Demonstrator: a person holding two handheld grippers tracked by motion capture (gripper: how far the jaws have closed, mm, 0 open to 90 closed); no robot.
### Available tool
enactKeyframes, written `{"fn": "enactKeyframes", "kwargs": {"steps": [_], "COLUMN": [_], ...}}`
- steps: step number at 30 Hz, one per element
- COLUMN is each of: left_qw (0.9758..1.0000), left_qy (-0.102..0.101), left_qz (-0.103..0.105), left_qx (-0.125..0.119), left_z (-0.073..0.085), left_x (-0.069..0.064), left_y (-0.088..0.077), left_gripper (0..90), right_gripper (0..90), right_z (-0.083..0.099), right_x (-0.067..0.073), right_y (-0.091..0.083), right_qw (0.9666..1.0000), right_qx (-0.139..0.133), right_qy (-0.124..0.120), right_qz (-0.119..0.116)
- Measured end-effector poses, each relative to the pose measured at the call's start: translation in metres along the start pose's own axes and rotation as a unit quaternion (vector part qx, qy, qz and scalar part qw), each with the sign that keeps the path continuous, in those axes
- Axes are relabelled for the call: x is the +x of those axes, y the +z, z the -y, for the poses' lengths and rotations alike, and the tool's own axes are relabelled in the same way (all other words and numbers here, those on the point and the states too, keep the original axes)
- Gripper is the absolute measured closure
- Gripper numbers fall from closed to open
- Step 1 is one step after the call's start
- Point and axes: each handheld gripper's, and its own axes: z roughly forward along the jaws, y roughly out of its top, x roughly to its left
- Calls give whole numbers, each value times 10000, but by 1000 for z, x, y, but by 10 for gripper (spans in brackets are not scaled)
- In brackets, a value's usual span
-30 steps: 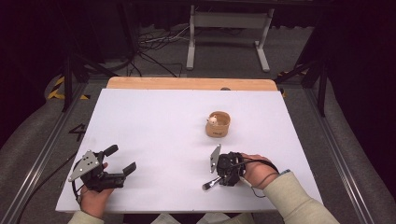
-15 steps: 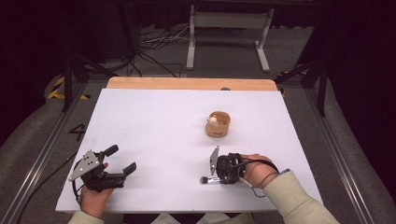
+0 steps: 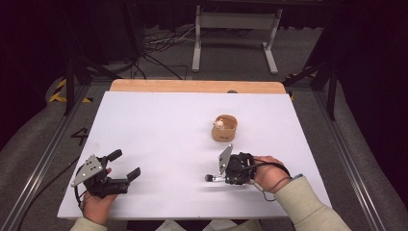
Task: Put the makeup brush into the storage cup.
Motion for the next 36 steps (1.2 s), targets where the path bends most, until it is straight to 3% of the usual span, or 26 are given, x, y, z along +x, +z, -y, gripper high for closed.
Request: {"fn": "enactKeyframes", "kwargs": {"steps": [7, 15, 17, 21, 31, 32, 36], "left_qw": [10000, 10000, 10000, 10000, 10000, 10000, 10000], "left_qy": [-11, -19, -15, 8, 23, 23, 24], "left_qz": [3, 1, -1, 13, 3, 3, -6], "left_qx": [5, 7, 6, -5, 3, 3, -2], "left_z": [0, 0, 0, 0, -1, -1, -1], "left_x": [0, 0, 0, 0, 0, 0, -1], "left_y": [0, 0, 0, 0, 0, 0, 0], "left_gripper": [17, 17, 16, 16, 16, 16, 15], "right_gripper": [797, 797, 797, 797, 797, 797, 797], "right_z": [-2, 0, 1, 2, 3, 3, 6], "right_x": [-1, -4, -6, -7, -10, -10, -12], "right_y": [-12, -29, -33, -38, -52, -52, -57], "right_qw": [9992, 9958, 9928, 9886, 9767, 9767, 9666], "right_qx": [-280, -724, -1003, -1268, -1796, -1796, -2134], "right_qy": [13, 118, 139, 274, 415, 415, 558], "right_qz": [279, 539, 643, 759, 1096, 1096, 1307]}}
